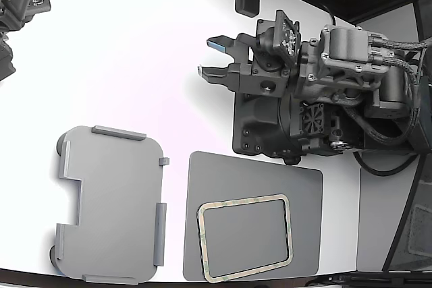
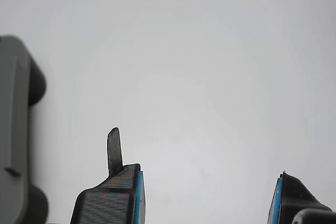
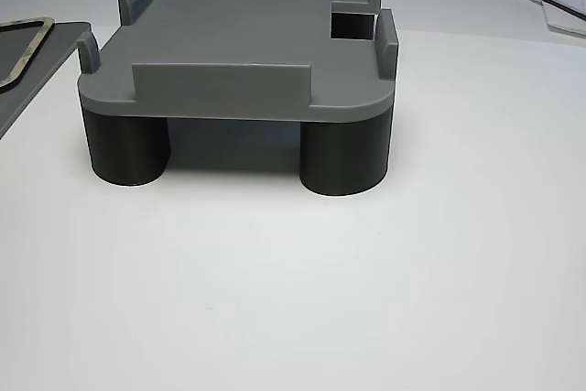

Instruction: Move top rectangular frame to the holder.

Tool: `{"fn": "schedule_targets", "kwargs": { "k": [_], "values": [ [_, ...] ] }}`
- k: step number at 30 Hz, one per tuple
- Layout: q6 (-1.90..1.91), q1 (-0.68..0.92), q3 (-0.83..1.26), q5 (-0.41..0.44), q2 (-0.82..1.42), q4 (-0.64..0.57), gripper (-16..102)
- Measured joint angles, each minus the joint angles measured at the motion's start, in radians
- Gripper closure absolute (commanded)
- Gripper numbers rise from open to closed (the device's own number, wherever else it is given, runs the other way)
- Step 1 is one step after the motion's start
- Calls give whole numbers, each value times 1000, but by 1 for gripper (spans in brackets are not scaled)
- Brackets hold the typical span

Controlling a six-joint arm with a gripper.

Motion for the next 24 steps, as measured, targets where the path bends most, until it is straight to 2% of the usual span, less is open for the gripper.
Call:
{"fn": "schedule_targets", "kwargs": {
  "k": [15,22,24],
  "values": [
    [-21,0,-31,-9,0,-3,-14],
    [-15,29,-160,-14,-60,-48,-14],
    [35,87,-233,31,-126,-21,-14]
  ]
}}
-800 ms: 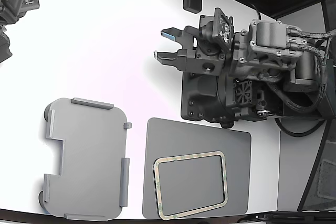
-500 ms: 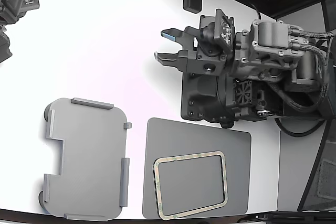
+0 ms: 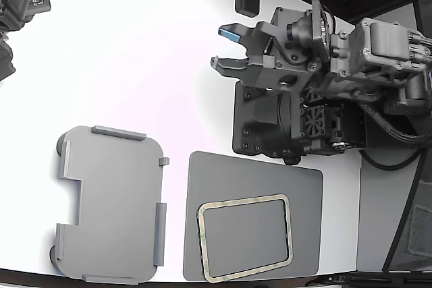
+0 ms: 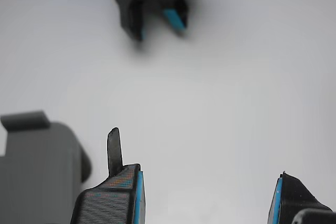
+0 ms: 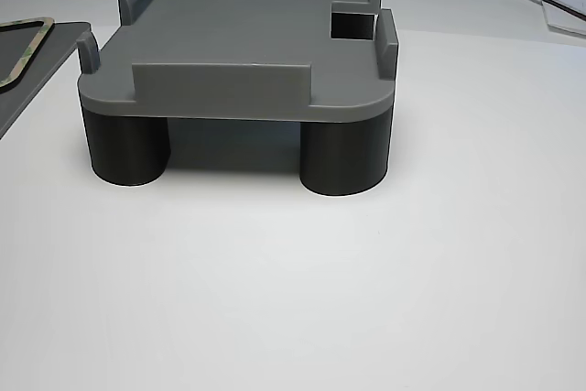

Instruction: Move top rectangular frame to the holder.

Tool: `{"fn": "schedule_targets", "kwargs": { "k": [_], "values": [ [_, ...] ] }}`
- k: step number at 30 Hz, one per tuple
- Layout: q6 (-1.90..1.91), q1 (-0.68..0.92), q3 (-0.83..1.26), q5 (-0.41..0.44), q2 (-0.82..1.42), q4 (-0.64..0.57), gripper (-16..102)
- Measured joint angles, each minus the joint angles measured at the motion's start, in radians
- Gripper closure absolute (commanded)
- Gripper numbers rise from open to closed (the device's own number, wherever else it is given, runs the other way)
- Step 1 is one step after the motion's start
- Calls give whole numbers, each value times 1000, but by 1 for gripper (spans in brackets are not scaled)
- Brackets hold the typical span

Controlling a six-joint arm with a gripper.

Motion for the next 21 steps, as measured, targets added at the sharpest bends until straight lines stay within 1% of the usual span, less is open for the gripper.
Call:
{"fn": "schedule_targets", "kwargs": {
  "k": [3,6,7,9,11,12,14,17,21],
  "values": [
    [110,150,-172,126,-161,106,-14],
    [241,360,-344,281,-336,273,-14],
    [281,425,-385,321,-380,318,-14],
    [362,549,-451,388,-459,393,-14],
    [437,652,-480,422,-514,440,-14],
    [469,696,-485,425,-534,454,-14],
    [523,765,-488,400,-568,471,-14],
    [580,830,-494,325,-603,494,-14],
    [637,877,-508,233,-643,522,-14]
  ]
}}
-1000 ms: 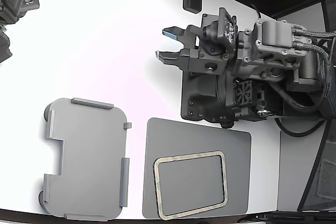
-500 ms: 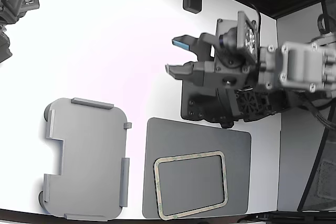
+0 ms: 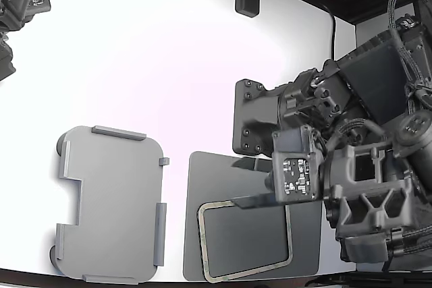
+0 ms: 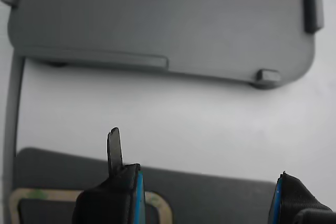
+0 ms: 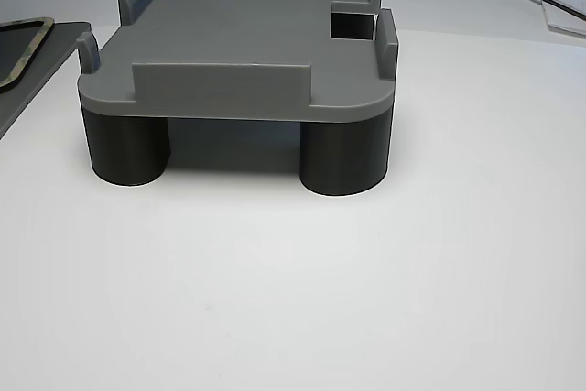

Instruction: Move top rectangular frame to the holder.

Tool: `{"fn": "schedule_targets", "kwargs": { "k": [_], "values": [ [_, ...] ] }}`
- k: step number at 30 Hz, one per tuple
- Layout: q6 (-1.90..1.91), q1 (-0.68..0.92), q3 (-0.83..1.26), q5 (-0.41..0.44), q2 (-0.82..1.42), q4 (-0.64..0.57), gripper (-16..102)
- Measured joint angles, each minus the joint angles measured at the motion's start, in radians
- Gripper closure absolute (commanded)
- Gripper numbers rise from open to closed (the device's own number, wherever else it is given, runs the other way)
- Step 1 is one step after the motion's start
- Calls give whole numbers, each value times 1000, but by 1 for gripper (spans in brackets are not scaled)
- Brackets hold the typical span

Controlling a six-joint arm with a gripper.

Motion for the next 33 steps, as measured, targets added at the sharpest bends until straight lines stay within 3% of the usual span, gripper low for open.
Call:
{"fn": "schedule_targets", "kwargs": {
  "k": [15,18,29,33],
  "values": [
    [216,130,28,-213,-117,-15,-13],
    [224,130,52,-262,-155,-21,-6],
    [198,135,135,-224,-276,-91,-3],
    [196,144,193,-235,-290,-155,-11]
  ]
}}
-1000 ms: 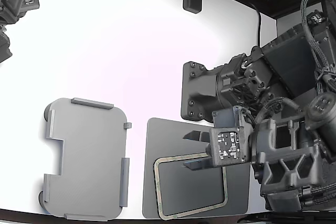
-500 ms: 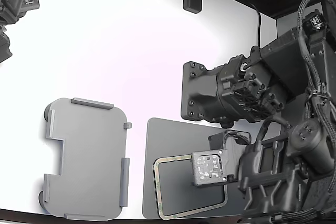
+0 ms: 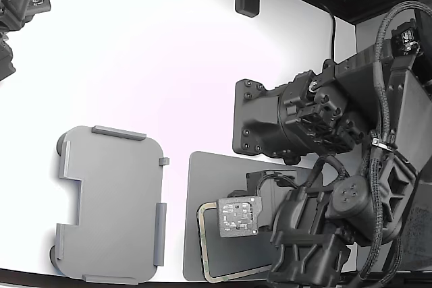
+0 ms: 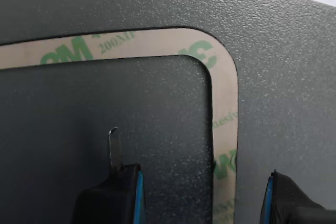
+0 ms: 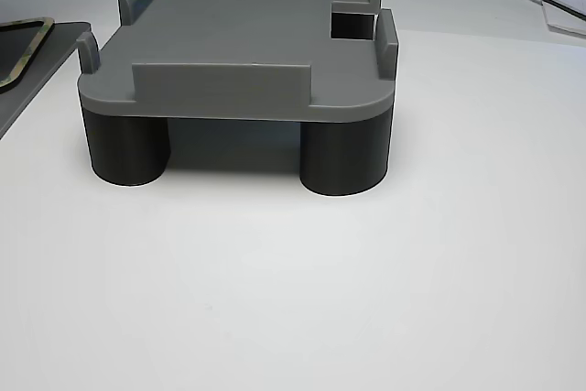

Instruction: Move top rectangular frame to the holder.

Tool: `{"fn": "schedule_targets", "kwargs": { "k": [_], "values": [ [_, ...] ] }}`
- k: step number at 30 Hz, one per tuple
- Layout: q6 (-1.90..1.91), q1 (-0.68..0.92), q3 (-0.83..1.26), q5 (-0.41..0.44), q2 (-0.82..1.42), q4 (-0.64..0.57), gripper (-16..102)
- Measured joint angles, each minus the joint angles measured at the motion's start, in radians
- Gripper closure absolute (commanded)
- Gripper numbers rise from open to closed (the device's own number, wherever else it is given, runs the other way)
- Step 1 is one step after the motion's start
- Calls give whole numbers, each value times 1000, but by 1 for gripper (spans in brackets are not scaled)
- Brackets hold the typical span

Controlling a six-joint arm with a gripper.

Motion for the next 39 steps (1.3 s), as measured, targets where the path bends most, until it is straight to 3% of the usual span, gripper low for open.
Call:
{"fn": "schedule_targets", "kwargs": {
  "k": [8,14,27,35,39],
  "values": [
    [-51,2,25,11,-3,-9,-10],
    [-67,2,31,12,-12,-11,5],
    [-98,-12,98,3,-8,-55,21],
    [-101,-17,120,6,-6,-75,37],
    [-101,-20,123,6,-6,-84,56]
  ]
}}
